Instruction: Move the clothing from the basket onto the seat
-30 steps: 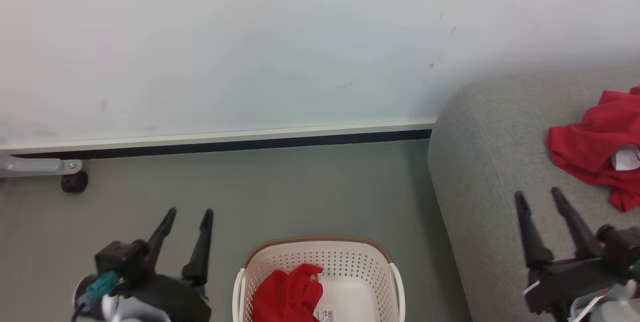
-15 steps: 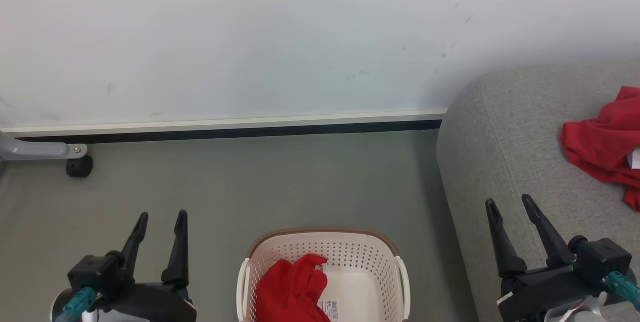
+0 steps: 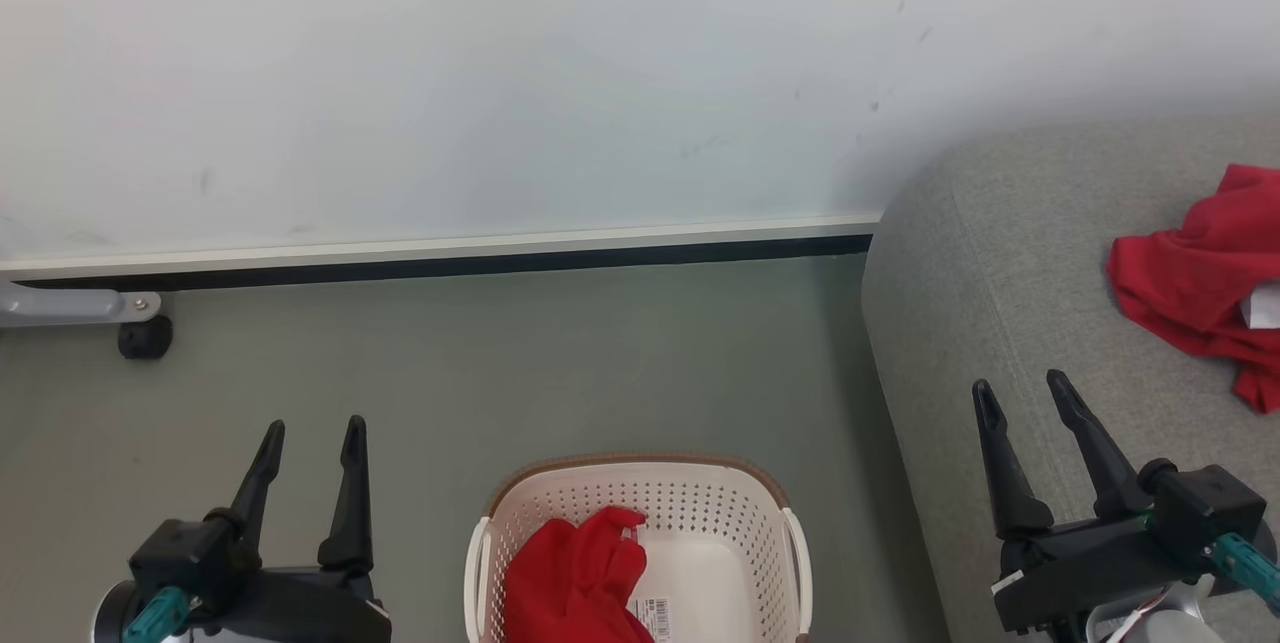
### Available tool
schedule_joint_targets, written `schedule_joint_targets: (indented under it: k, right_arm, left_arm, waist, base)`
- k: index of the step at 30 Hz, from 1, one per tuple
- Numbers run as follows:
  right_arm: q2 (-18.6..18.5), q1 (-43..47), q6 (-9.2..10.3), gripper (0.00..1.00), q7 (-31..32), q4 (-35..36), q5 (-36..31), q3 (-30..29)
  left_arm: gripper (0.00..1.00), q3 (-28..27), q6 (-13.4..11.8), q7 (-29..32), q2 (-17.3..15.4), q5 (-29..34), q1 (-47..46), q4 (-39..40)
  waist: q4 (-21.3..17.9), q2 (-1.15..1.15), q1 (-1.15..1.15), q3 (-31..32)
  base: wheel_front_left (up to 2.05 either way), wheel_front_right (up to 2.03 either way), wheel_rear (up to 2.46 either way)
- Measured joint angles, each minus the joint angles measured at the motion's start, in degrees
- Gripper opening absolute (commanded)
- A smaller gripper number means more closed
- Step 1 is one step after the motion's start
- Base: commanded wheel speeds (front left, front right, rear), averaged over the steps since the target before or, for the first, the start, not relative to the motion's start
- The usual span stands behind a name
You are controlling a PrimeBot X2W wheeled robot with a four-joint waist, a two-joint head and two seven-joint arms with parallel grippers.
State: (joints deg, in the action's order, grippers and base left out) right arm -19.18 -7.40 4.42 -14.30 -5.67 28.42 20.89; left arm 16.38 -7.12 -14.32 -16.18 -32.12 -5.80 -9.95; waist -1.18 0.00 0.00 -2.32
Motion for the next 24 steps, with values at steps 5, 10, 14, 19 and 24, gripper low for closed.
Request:
schedule_joint_targets:
  k: [5,10,14,19,24]
  right_arm:
    - [0.4,-0.2,-0.40,1.00,0.0,0.2,-0.2,-0.1]
    - [0.7,-0.3,-0.55,1.00,0.0,0.7,-0.7,-0.5]
    - [0.9,-0.3,-0.91,1.00,-0.1,1.6,-1.0,-0.8]
    - [1.2,-1.4,-0.99,1.00,-0.3,2.3,-2.0,-1.1]
    - [1.9,-2.6,-1.36,1.00,-0.3,3.4,-2.3,-1.4]
  left_arm:
    - [1.00,-1.1,0.0,0.0,0.4,0.8,0.2,0.9]
    - [1.00,-1.0,0.0,0.0,1.0,1.4,0.3,1.5]
    - [1.00,-0.6,0.4,0.0,1.2,1.9,0.2,2.4]
    - [1.00,-0.7,0.6,0.0,1.5,2.8,-0.2,2.9]
    - [1.00,-0.7,1.7,0.0,1.4,3.5,-2.4,3.0]
  waist:
    - [-0.8,0.00,0.00,-0.5]
    - [-1.7,0.00,0.00,-1.4]
    - [-2.4,0.00,0.00,-2.7]
    - [-3.5,0.00,0.00,-4.9]
    - [-4.8,0.00,0.00,-7.7]
  base:
    - [0.00,0.00,0.00]
    - [0.00,0.00,0.00]
    - [0.00,0.00,0.00]
    - [0.00,0.00,0.00]
    - [0.00,0.00,0.00]
